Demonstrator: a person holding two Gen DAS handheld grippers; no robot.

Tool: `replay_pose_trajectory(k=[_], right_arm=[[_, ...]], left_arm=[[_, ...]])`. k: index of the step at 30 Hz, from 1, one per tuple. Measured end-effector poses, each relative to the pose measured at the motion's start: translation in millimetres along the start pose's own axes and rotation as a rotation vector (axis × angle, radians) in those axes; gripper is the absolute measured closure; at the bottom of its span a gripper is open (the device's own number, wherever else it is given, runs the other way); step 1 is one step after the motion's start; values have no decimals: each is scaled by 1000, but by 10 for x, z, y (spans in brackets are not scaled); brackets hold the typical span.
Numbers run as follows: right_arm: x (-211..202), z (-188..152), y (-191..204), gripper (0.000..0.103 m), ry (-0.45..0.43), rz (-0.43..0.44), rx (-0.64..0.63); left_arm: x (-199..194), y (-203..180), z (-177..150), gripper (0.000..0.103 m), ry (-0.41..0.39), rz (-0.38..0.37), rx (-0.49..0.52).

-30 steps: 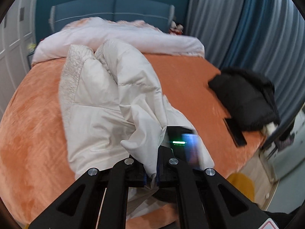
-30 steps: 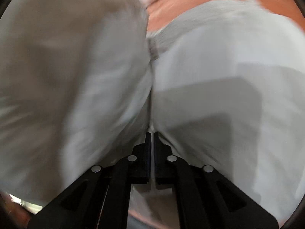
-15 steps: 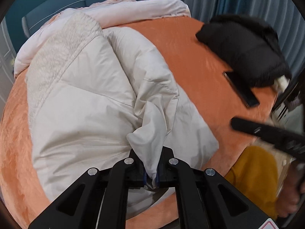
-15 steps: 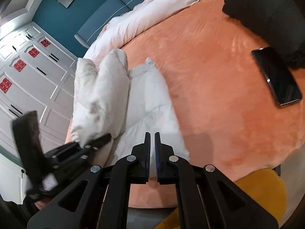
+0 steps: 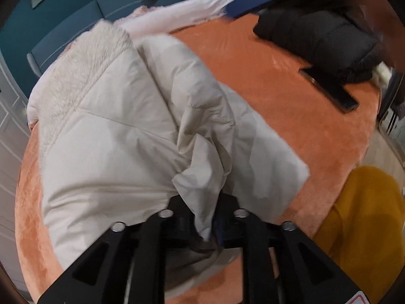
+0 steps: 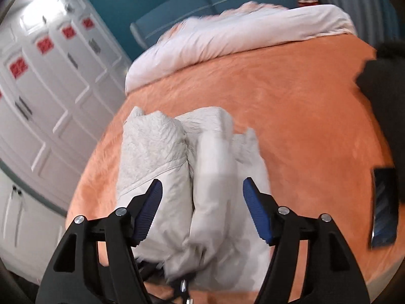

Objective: Fold large clothes

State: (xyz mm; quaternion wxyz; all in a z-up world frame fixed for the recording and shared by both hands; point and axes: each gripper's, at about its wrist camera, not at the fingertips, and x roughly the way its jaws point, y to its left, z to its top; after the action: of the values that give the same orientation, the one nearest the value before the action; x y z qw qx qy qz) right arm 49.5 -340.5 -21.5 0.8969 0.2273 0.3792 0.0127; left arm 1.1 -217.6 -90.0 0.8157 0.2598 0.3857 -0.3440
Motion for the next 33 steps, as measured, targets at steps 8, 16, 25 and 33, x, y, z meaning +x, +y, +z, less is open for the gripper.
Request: replay_pose_trajectory(k=[8,16,25,33], right_arm=[[548,131,466,32,85,-8,-55],[104,40,799,19,-44,109,-72],[731,52,861,97,151,274,55],[-259,-244,66,99,-74,143,156]], left_arm=[[-914,247,-404,23,-144,5,-32],[-810,1130,-932,21,-16,82,-323],[-397,1225,-1060,24,48,57,-380],[-438,1219,-960,25,29,-4,-408]])
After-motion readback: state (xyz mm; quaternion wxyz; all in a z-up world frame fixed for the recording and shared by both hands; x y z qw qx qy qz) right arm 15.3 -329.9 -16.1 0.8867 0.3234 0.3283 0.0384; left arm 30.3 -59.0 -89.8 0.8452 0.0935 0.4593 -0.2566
